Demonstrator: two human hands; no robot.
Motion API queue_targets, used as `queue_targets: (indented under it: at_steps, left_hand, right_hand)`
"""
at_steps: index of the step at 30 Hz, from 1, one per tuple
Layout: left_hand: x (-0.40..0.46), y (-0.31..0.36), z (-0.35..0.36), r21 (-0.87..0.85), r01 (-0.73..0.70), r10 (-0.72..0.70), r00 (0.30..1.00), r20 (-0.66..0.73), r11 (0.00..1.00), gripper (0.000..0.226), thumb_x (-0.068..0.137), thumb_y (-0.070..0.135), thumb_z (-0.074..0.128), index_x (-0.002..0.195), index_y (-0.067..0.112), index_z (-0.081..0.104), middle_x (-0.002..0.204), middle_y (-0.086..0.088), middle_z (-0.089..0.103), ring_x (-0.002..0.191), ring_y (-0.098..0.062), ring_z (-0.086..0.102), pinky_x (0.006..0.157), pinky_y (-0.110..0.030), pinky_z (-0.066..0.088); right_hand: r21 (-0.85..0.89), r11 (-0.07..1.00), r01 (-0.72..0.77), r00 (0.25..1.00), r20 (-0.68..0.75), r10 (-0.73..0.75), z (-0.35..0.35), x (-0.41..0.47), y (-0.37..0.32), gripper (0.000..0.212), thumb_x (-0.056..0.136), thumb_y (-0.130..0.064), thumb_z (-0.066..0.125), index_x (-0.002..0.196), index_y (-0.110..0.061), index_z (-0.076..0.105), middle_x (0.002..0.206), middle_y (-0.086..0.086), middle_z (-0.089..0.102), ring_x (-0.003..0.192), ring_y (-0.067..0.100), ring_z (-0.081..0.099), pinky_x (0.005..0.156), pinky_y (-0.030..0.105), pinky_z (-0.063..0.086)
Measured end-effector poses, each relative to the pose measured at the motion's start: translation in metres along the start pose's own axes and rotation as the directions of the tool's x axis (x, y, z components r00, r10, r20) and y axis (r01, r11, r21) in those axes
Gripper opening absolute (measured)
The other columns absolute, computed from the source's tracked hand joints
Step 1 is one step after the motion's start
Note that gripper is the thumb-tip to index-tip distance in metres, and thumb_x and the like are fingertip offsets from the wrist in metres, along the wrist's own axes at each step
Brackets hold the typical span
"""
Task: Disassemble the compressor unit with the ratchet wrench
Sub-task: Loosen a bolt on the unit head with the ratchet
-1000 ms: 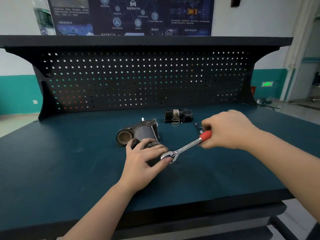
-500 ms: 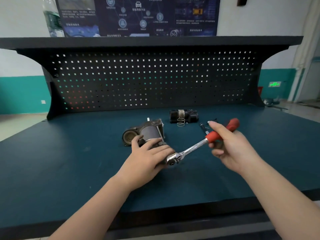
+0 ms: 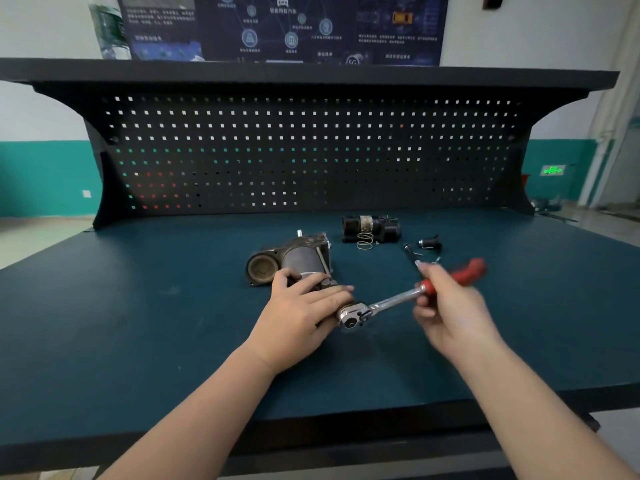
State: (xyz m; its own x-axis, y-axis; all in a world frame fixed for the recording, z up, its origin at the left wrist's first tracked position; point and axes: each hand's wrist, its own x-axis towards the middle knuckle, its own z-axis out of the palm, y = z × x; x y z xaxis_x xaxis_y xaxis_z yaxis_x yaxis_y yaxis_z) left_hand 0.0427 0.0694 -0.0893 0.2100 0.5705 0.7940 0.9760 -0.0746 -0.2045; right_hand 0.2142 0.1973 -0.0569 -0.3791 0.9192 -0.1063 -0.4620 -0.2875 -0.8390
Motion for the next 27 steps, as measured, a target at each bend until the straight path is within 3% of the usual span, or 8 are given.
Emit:
queue_targets:
  at_steps: [3,6,9,11,14,18,23,27]
  left_hand:
    - [-0.001,-0.002,-0.001,-0.02,-0.008,0.009,1.0,0.028,1.0,0.03,0.089,0.024,0.053,0.117,0.024,0.065,0.123,0.015,0.062,0.11,-0.018,0.059,0.087,-0.045,0.038]
    - [-0.001,-0.001,-0.001,-0.015,0.001,-0.001,1.0,0.007,1.0,0.022,0.089,0.021,0.054,0.105,0.021,0.07,0.113,0.015,0.067,0.105,-0.018,0.061,0.085,-0.044,0.038]
    - [0.0,0.001,-0.001,0.003,0.009,-0.009,1.0,-0.003,1.0,0.02,0.09,0.02,0.055,0.101,0.019,0.071,0.105,0.016,0.068,0.099,-0.017,0.063,0.085,-0.042,0.036]
    - [0.001,0.003,-0.002,0.0,0.022,-0.022,1.0,-0.018,1.0,0.019,0.09,0.02,0.055,0.099,0.019,0.072,0.101,0.016,0.069,0.096,-0.017,0.064,0.084,-0.044,0.037]
    - [0.002,0.005,-0.002,-0.011,0.032,-0.033,0.999,-0.023,0.999,0.019,0.091,0.022,0.054,0.097,0.019,0.071,0.1,0.016,0.069,0.094,-0.018,0.064,0.082,-0.047,0.04]
    - [0.0,0.002,-0.003,-0.007,0.015,-0.015,1.0,-0.003,1.0,0.027,0.086,0.022,0.053,0.107,0.022,0.07,0.117,0.015,0.065,0.104,-0.019,0.062,0.083,-0.045,0.041]
    - [-0.001,0.001,-0.001,0.012,-0.011,0.011,1.0,-0.019,1.0,0.026,0.091,0.022,0.049,0.104,0.022,0.071,0.116,0.016,0.065,0.104,-0.02,0.062,0.081,-0.044,0.041]
    - [-0.002,-0.001,0.004,0.031,0.002,-0.001,0.999,-0.037,1.0,0.023,0.093,0.022,0.05,0.102,0.023,0.071,0.11,0.018,0.067,0.101,-0.017,0.062,0.082,-0.042,0.039]
  right_hand:
    - [-0.254,0.868,0.427,0.901,0.203,-0.383,0.028,-0.018,-0.026,0.028,0.081,-0.02,0.074,0.069,-0.012,0.05,0.052,0.0,0.05,0.035,0.006,0.044,0.033,0.017,0.033]
    - [-0.365,0.646,0.671,0.74,0.388,-0.55,0.04,-0.037,-0.024,0.031,0.079,-0.029,0.07,0.062,-0.017,0.048,0.04,-0.005,0.049,0.034,0.005,0.045,0.037,0.014,0.036]
    - [-0.307,0.771,0.558,0.829,0.189,-0.526,0.026,-0.027,-0.012,0.026,0.084,-0.025,0.066,0.065,-0.013,0.052,0.043,-0.004,0.051,0.035,0.006,0.048,0.036,0.018,0.036]
    - [-0.217,0.931,0.293,0.953,-0.016,-0.303,0.009,-0.013,0.002,0.027,0.088,-0.024,0.062,0.068,-0.011,0.05,0.049,0.0,0.048,0.036,0.01,0.044,0.034,0.019,0.031]
    - [-0.148,0.985,0.088,0.994,-0.045,-0.096,-0.008,-0.004,0.022,0.031,0.092,-0.027,0.057,0.068,-0.013,0.043,0.047,-0.001,0.038,0.032,0.01,0.028,0.034,0.018,0.02]
    - [-0.235,0.917,0.322,0.947,0.095,-0.308,0.012,-0.015,-0.003,0.032,0.088,-0.027,0.064,0.067,-0.013,0.044,0.039,-0.005,0.038,0.031,0.007,0.032,0.033,0.019,0.026]
    - [-0.474,0.56,0.68,0.732,0.482,-0.481,0.04,-0.035,-0.028,0.032,0.081,-0.029,0.071,0.061,-0.023,0.046,0.044,-0.014,0.046,0.04,-0.001,0.042,0.042,0.011,0.034]
    - [-0.187,0.886,0.425,0.896,0.227,-0.382,0.016,-0.018,-0.003,0.034,0.086,-0.021,0.062,0.058,-0.02,0.043,0.039,-0.008,0.032,0.034,0.008,0.029,0.043,0.026,0.025]
